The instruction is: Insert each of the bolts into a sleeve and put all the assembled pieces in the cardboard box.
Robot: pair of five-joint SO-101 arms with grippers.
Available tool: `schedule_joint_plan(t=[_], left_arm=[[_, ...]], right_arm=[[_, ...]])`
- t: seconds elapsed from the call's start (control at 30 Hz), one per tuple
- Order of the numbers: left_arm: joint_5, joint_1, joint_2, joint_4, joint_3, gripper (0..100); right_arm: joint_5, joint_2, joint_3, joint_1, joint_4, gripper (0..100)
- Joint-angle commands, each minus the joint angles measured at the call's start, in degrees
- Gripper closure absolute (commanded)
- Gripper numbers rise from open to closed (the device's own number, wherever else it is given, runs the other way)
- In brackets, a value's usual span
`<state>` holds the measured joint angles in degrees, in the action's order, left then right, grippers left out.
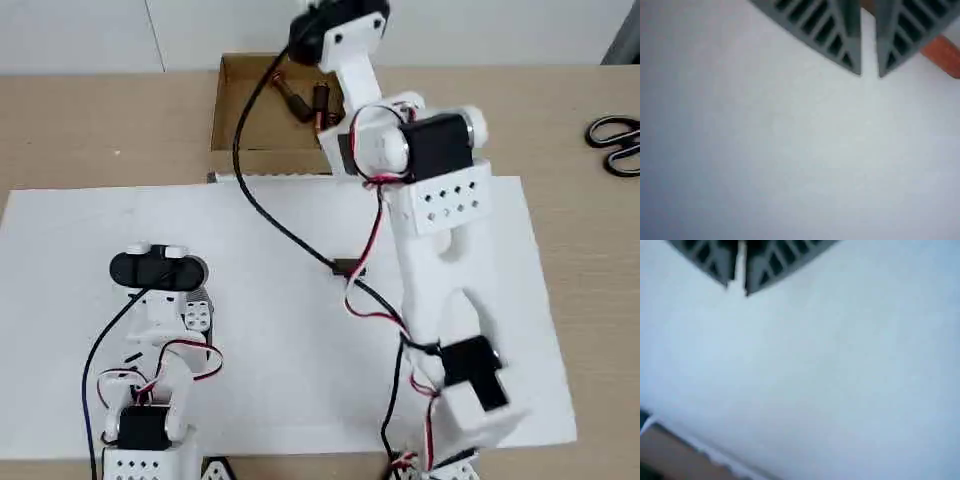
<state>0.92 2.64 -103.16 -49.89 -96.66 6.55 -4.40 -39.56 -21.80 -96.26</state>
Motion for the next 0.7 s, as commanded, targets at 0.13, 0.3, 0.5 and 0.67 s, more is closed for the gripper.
schedule_joint_plan(t=[0.13,0.3,0.5,0.67], left_arm=[[0.1,0.1,-0.4,0.0,0.2,99],[0.2,0.2,-0.4,-0.1,0.2,99],[0.2,0.2,-0.4,-0.3,0.2,99],[0.2,0.2,-0.4,-0.4,0.2,99]], right_arm=[[10.3,12.3,30.8,-0.8,0.5,99.5],[24.5,12.0,38.2,-0.9,0.9,99.1],[36.0,12.0,43.3,-0.8,4.4,88.6],[42.8,12.0,44.7,-1.0,6.7,81.2]])
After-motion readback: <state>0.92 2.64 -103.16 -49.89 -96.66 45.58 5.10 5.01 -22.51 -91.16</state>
